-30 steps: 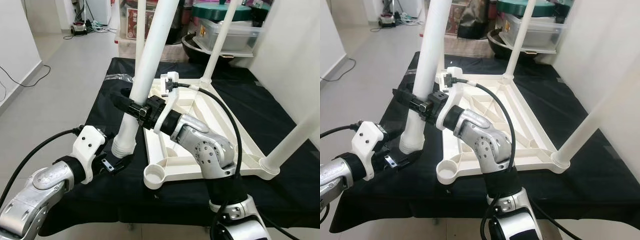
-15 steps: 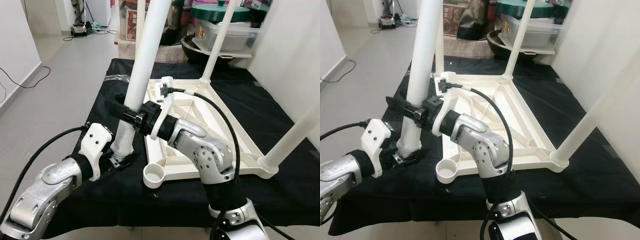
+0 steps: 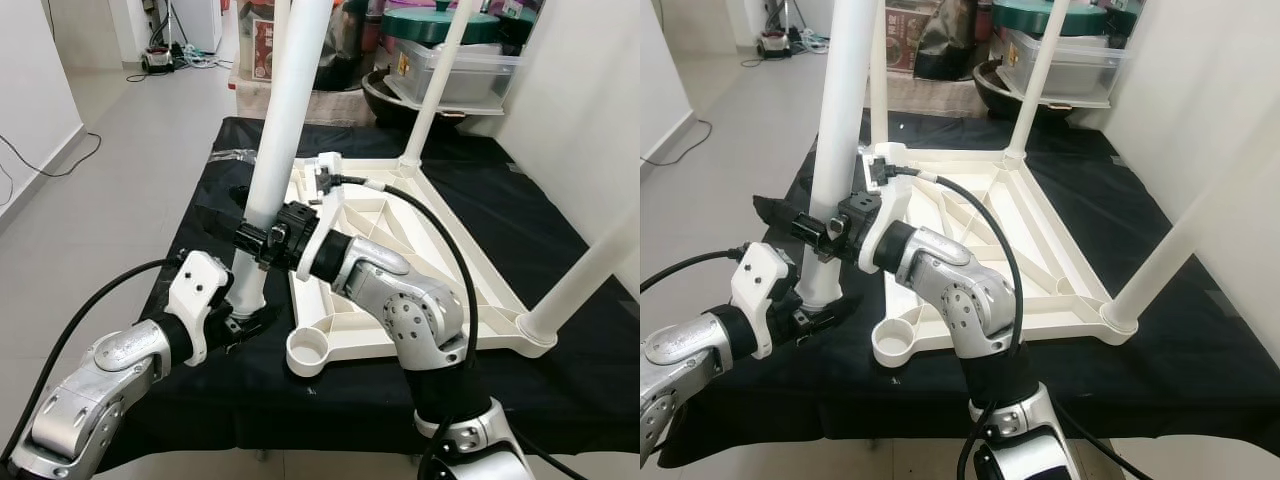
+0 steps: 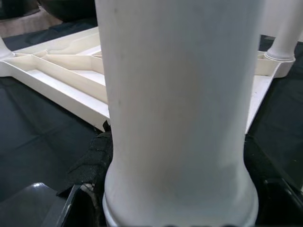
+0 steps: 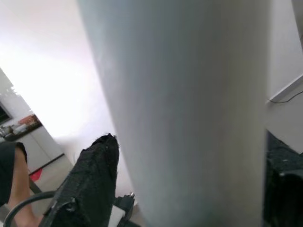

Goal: Building children table

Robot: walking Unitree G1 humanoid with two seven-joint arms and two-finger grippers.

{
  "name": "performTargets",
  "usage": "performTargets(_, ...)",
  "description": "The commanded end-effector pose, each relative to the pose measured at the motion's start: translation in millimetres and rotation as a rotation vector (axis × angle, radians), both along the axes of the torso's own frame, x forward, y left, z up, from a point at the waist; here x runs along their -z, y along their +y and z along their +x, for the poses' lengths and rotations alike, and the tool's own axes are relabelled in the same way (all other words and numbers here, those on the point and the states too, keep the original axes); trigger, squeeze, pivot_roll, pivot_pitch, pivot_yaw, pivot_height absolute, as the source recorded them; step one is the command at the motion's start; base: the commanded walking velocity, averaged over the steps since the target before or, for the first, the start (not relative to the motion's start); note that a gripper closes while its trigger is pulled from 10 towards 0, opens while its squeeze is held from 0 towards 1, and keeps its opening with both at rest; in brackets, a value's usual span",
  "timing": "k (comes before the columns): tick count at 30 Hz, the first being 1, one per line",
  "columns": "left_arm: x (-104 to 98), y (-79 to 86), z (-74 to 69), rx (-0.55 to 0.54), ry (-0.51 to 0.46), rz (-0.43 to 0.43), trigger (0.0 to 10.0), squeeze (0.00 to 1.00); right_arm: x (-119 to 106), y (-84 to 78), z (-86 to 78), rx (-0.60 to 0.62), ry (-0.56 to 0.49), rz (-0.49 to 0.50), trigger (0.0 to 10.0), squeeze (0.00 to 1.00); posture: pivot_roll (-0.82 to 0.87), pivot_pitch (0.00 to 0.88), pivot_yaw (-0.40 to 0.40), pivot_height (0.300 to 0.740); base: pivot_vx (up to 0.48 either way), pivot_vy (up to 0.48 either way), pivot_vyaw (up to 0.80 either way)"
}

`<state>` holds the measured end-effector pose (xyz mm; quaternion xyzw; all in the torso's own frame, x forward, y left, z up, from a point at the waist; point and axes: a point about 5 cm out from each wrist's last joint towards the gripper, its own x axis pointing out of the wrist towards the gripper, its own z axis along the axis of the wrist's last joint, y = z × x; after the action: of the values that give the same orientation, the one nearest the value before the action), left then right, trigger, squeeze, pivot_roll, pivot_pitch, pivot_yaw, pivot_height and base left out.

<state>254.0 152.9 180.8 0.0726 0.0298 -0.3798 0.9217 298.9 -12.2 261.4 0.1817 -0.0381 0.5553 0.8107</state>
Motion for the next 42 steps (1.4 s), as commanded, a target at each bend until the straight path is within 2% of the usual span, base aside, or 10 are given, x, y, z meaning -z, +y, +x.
performTargets(1,-1,-3.6,-5.4,0.050,0.011,0.000,10.0,0.00,-9,-3.0,-3.1,-0.049,-0.025,0.045,10.0,0.00,0.11,0.000,-0.099,0.740,0.000,0.000,0.00)
performTargets(7,-6,-12.2,-35.8,0.279,0.052,0.026,10.0,0.00,-2,-17.8,-23.6,-0.427,-0.072,0.102,10.0,0.00,0.12,0.000,-0.106,0.740,0.000,0.000,0.00)
performTargets(16,-5,-16.1,-53.6,0.384,0.097,0.041,10.0,0.00,7,-19.1,-35.4,-0.572,-0.094,0.079,10.0,0.00,0.14,0.000,-0.116,0.740,0.000,0.000,0.00)
performTargets(17,-3,-14.2,-55.6,0.386,0.110,0.052,10.0,0.00,10,-19.4,-35.9,-0.584,-0.088,0.076,2.2,0.00,0.14,0.000,-0.116,0.740,0.000,0.000,0.00)
performTargets(19,-3,-13.5,-56.2,0.386,0.114,0.054,10.0,0.00,10,-20.0,-35.3,-0.585,-0.086,0.080,0.0,0.00,0.14,0.000,-0.116,0.740,0.000,0.000,0.00)
performTargets(29,2,-8.5,-57.9,0.383,0.133,0.093,10.0,0.00,9,-28.6,-31.4,-0.585,-0.078,0.096,0.0,0.00,0.12,0.000,-0.106,0.740,0.000,0.000,0.00)
performTargets(30,2,-5.6,-55.5,0.361,0.122,0.111,10.0,0.19,11,-30.3,-31.6,-0.585,-0.074,0.091,0.0,0.00,0.12,0.000,-0.106,0.740,0.000,0.000,0.00)
performTargets(32,2,-5.6,-55.5,0.361,0.122,0.111,10.0,0.19,11,-30.3,-31.6,-0.585,-0.074,0.091,0.0,0.00,0.12,0.000,-0.106,0.740,0.000,0.000,0.00)
performTargets(33,3,0.1,-50.0,0.314,0.097,0.128,10.0,1.00,12,-32.5,-31.7,-0.580,-0.069,0.088,0.0,0.00,0.12,0.000,-0.105,0.740,0.000,0.000,0.00)
performTargets(42,-2,26.6,-34.7,0.100,0.025,0.112,10.0,1.00,17,-43.5,-21.6,-0.475,-0.086,0.054,0.0,0.00,0.13,0.000,-0.107,0.740,0.000,0.000,0.00)
